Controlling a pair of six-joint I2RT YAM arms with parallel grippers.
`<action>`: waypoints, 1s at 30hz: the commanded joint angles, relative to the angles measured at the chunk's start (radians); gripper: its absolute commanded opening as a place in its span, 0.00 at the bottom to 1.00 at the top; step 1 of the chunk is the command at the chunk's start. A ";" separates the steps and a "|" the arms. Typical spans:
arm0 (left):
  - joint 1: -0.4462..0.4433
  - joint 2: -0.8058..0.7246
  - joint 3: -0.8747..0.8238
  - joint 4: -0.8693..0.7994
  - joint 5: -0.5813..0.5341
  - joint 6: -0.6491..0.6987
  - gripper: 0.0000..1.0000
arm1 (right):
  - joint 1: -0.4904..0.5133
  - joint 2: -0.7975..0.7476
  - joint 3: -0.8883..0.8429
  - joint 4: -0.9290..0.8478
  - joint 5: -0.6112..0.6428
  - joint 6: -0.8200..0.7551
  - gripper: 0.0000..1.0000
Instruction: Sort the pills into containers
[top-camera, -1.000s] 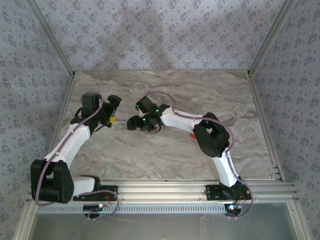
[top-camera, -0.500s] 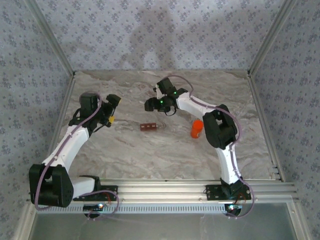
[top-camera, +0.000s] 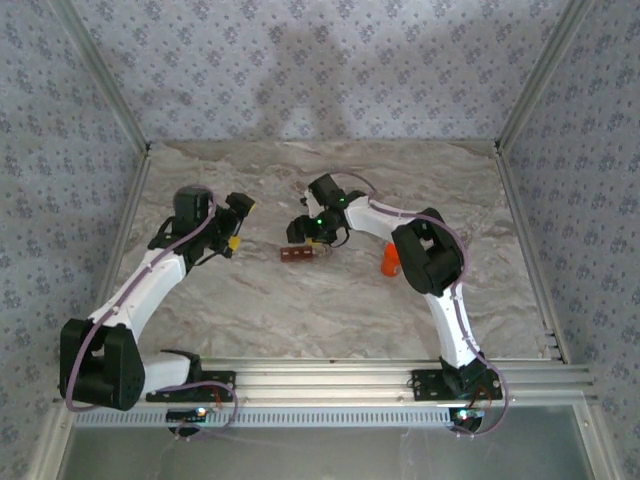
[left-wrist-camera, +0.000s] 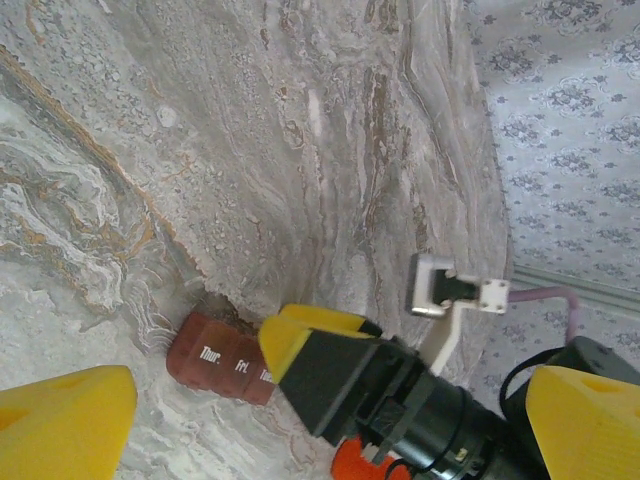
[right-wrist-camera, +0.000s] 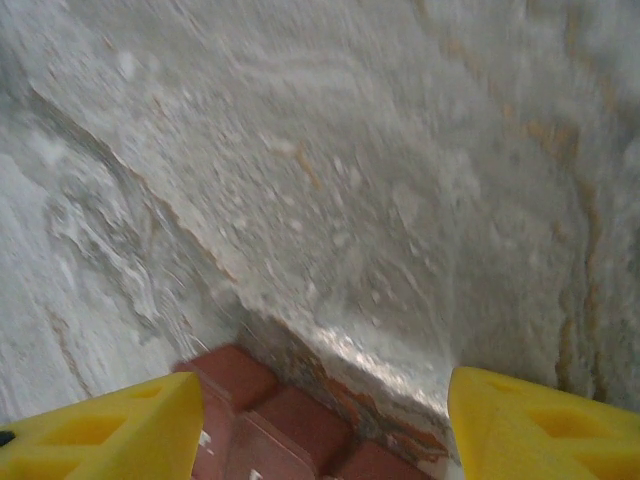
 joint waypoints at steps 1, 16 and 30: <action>-0.006 -0.001 -0.009 0.017 -0.015 -0.014 1.00 | 0.009 -0.062 -0.040 0.008 -0.042 -0.007 0.66; -0.005 0.022 -0.020 0.058 -0.003 -0.020 1.00 | 0.105 -0.220 -0.228 0.059 -0.046 0.027 0.64; 0.011 0.027 -0.022 0.074 0.013 -0.019 1.00 | 0.185 -0.266 -0.159 -0.210 0.339 -0.028 0.75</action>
